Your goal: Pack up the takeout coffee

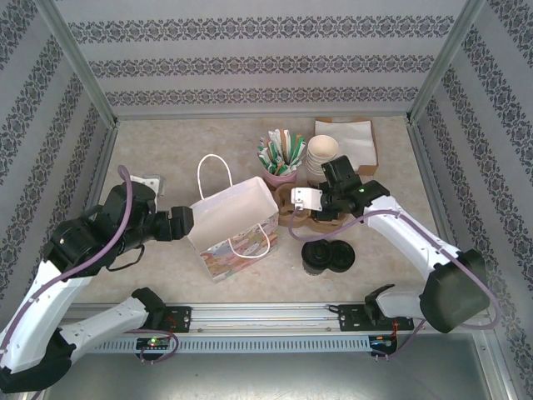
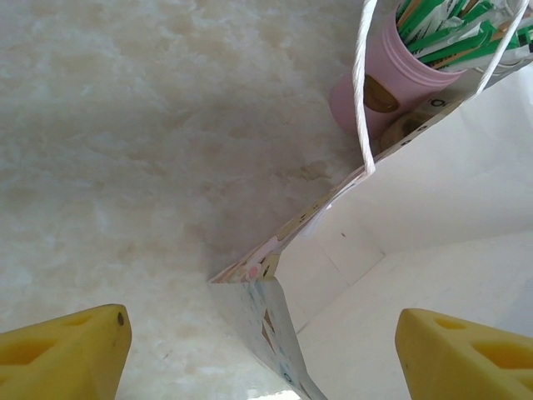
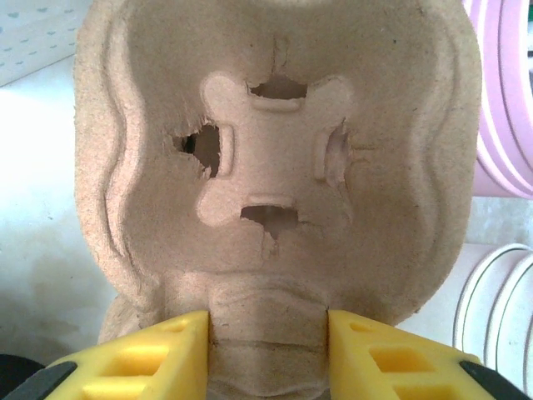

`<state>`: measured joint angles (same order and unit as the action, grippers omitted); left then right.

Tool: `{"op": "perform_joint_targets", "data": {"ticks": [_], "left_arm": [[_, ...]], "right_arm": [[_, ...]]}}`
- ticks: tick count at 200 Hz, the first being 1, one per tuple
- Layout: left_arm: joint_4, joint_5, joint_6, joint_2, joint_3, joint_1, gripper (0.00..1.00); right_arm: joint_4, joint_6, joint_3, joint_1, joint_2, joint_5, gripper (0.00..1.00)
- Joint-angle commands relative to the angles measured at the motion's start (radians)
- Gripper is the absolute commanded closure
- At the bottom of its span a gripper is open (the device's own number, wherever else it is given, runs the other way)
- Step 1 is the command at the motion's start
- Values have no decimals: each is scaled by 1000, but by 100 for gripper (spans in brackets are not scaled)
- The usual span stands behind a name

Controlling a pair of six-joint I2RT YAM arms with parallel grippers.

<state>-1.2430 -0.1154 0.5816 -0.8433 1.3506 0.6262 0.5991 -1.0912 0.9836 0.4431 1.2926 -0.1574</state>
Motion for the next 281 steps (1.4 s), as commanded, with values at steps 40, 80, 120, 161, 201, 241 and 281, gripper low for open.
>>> {"op": "perform_joint_targets", "data": {"ticks": [40,80,120,161,201,241,281], "left_arm": [[-28,102,110,-12,-8,-11,28],[6,147,128,-28,-62,-11,37],[18,84,77,-37,-97,-11,50],[60,51,15,-50,-108,-12,65],[85,39,-61,-78,-89,-27,85],[101,118,-208,-141,-43,-92,100],[128,288,-381,-163,-36,-263,100]], "right_arm": [[41,38,-40,-4,-115,-2,60],[38,51,-53,-6,-180,2,60],[51,56,-56,-6,-223,9,59],[78,59,-43,3,-252,7,59],[87,65,-43,5,-271,3,59],[65,82,-51,5,-287,11,59],[56,130,-40,5,-316,17,59]]}}
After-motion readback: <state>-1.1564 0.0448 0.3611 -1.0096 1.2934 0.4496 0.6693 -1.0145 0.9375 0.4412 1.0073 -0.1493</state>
